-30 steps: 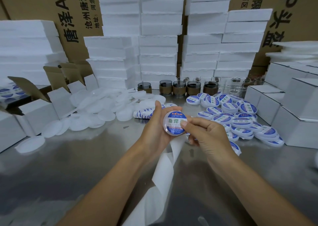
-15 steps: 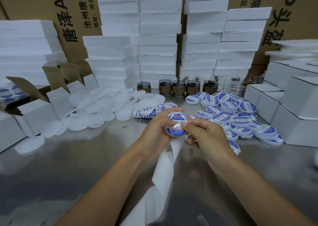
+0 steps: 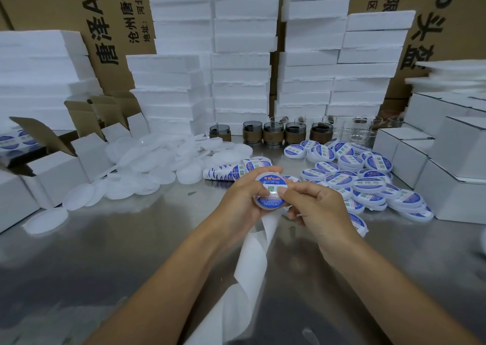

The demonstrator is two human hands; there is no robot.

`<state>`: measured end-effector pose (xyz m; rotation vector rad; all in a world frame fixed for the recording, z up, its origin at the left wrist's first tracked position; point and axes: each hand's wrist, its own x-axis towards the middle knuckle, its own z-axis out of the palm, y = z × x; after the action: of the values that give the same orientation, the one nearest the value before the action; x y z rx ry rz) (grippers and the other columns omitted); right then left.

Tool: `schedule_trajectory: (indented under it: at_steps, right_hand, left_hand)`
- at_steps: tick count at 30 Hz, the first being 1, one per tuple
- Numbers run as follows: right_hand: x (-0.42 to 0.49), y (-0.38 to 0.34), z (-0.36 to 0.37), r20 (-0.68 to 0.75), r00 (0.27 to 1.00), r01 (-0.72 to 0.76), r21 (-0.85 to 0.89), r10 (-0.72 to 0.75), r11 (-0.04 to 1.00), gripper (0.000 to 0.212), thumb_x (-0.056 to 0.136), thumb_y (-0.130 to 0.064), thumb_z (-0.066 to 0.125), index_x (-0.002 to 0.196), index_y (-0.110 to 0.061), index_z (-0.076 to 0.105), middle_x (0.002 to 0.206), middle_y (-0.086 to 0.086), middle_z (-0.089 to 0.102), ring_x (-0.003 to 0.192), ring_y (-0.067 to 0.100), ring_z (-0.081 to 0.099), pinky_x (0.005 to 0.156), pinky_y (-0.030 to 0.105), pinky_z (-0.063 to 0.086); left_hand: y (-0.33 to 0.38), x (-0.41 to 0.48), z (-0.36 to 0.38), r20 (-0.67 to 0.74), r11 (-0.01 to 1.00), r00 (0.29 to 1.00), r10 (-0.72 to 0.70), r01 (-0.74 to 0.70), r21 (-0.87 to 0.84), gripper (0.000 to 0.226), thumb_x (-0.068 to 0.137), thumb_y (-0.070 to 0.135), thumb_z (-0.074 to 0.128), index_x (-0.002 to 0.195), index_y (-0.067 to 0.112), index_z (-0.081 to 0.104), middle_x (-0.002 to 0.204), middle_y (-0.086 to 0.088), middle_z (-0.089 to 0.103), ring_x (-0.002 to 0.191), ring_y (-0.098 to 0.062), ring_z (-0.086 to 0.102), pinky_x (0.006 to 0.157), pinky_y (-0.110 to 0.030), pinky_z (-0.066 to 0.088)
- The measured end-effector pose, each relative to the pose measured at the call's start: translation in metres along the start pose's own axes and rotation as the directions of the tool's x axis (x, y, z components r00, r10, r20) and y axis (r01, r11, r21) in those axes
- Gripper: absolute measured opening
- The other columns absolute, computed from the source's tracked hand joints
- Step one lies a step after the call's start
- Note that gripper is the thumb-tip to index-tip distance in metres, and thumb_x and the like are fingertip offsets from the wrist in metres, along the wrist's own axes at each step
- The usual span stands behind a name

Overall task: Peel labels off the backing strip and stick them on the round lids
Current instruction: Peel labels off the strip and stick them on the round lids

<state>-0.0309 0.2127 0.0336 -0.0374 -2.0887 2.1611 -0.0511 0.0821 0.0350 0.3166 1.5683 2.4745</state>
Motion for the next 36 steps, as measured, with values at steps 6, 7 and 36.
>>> schedule_trajectory:
  at_steps: [6, 7, 36]
  right_hand:
    - [-0.002, 0.002, 0.003, -0.051, 0.991, 0.117, -0.096, -0.122, 0.989, 0.008, 0.08, -0.015, 0.071, 0.076, -0.02, 0.066, 0.062, -0.001, 0.069, 0.053, 0.01, 0.06, 0.059, 0.032, 0.055]
    - [-0.003, 0.003, 0.003, -0.062, 0.984, 0.158, -0.133, -0.167, 0.978, 0.008, 0.08, -0.015, 0.071, 0.077, -0.02, 0.065, 0.063, 0.001, 0.068, 0.058, 0.014, 0.062, 0.064, 0.038, 0.056]
    - [-0.014, 0.01, 0.006, 0.125, 0.867, 0.443, -0.638, -0.483, 0.63, 0.056, 0.089, -0.036, 0.051, 0.135, -0.043, 0.02, 0.061, -0.016, 0.046, 0.058, 0.004, 0.048, 0.052, 0.027, 0.037]
  left_hand:
    - [0.0, -0.001, 0.003, -0.02, 0.996, 1.0, 0.008, -0.007, 0.094, 0.045, 0.083, -0.014, 0.035, 0.101, 0.013, 0.065, 0.102, -0.014, 0.067, 0.096, -0.024, 0.065, 0.083, -0.032, 0.055]
    - [-0.001, -0.002, 0.004, -0.015, 0.994, 1.0, 0.012, -0.011, 0.112, 0.043, 0.084, -0.014, 0.037, 0.102, 0.014, 0.064, 0.103, -0.013, 0.066, 0.097, -0.024, 0.064, 0.083, -0.031, 0.054]
    - [-0.002, -0.001, 0.002, 0.027, 0.995, 0.998, 0.062, -0.06, -0.084, 0.023, 0.096, 0.004, 0.042, 0.108, 0.01, 0.061, 0.091, -0.008, 0.073, 0.083, -0.019, 0.071, 0.073, -0.026, 0.057]
